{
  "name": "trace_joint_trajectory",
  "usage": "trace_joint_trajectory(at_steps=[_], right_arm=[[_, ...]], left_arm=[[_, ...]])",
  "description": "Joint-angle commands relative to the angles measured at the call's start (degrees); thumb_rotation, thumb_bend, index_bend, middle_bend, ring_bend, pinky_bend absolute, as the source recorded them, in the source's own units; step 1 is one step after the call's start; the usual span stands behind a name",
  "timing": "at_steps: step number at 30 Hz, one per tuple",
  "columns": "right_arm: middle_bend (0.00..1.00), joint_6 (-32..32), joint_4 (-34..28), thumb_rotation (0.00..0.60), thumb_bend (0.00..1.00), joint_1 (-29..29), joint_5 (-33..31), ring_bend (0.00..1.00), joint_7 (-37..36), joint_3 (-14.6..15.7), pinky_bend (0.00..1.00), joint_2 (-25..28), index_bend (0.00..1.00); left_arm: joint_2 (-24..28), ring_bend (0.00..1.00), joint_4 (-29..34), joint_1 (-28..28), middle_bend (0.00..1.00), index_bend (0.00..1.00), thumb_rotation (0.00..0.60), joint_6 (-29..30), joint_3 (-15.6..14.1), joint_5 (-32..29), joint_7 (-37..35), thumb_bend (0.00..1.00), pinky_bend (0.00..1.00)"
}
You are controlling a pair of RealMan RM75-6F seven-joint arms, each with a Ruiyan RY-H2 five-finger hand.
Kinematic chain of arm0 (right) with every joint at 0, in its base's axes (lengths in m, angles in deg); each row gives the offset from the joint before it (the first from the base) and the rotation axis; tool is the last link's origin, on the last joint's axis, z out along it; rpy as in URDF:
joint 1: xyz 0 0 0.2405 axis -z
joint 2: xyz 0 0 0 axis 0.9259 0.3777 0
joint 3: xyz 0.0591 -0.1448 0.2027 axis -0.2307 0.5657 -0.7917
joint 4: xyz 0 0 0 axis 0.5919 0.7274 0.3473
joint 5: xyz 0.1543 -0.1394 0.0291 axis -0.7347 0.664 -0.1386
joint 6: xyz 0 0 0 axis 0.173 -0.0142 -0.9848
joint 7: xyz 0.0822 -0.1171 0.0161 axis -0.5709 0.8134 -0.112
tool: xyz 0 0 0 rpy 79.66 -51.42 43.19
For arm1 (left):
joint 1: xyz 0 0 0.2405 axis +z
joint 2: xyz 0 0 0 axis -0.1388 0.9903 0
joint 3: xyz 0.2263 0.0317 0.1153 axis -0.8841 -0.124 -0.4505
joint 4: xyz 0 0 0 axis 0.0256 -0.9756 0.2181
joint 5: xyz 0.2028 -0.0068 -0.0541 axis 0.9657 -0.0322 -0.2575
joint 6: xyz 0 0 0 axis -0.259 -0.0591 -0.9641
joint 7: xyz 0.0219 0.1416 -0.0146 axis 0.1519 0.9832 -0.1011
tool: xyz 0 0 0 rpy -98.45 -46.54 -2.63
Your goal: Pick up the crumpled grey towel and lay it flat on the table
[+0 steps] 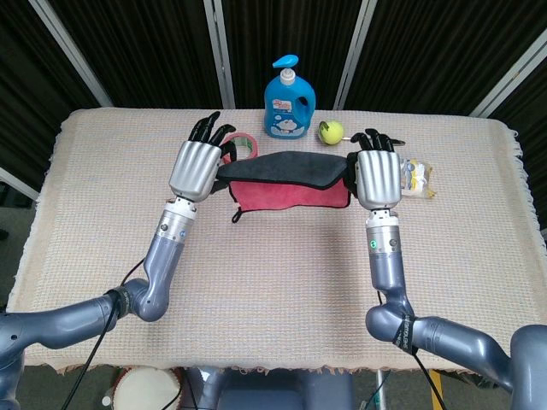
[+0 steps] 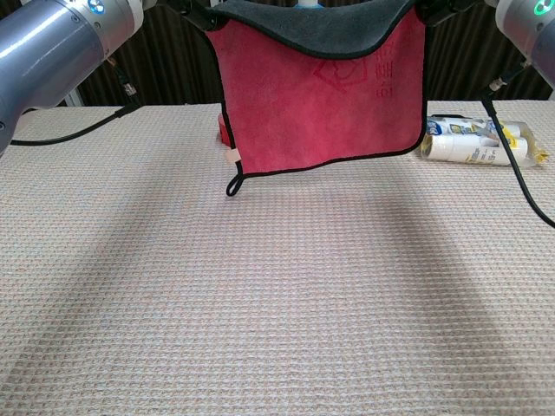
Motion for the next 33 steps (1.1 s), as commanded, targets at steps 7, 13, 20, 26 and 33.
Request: trace_joint_trajectory(at_steps=[7, 13, 20, 26, 33], right_arm=[[0.36, 0.64, 1.80, 0.600, 0.69, -0.71, -0.07, 0.21, -0.76, -0.31, 0.24, -0.31, 0.72], [0.36, -0.13, 0.54, 0.600, 0.70, 0.76, 0.40, 0.21, -1.19, 1.04, 0.24, 0.27, 0.72], [0.36, -1.98, -3.63, 0.600, 0.70, 4.34, 2.98, 0.21, -1.54, 5.42, 0.24, 1.38, 0.72], [0.36, -2.98, -6.20, 0.600, 0.70, 6.38, 5.18, 0.21, -0.93, 8.90, 0.24, 0.99, 0.72], [0.36, -3.65, -8.87, 0.600, 0.70, 7.73, 6.72, 0.21, 1.66, 11.42, 0.24, 1.04, 0.73]], left_arm=[[-0.71, 0.04, -1.47, -1.86, 0.22, 0.61, 0.600, 0.45, 0.79, -0.35, -0.06, 0.54, 0.12], [-0.48, 0.04, -0.02, -0.88, 0.22, 0.61, 0.600, 1.30, -1.36, 0.52, -0.34, 0.54, 0.12], [-0.48, 0.04, 3.12, 2.32, 0.22, 0.61, 0.600, 2.89, -5.91, 2.04, -1.31, 0.54, 0.12], [-0.04, 0.04, 5.58, 4.82, 0.22, 0.61, 0.600, 3.79, -9.38, 3.61, -1.89, 0.54, 0.12], [-0.18, 0.04, 7.47, 7.28, 0.22, 0.61, 0.600, 4.18, -12.71, 4.94, -3.07, 0.54, 0.12]])
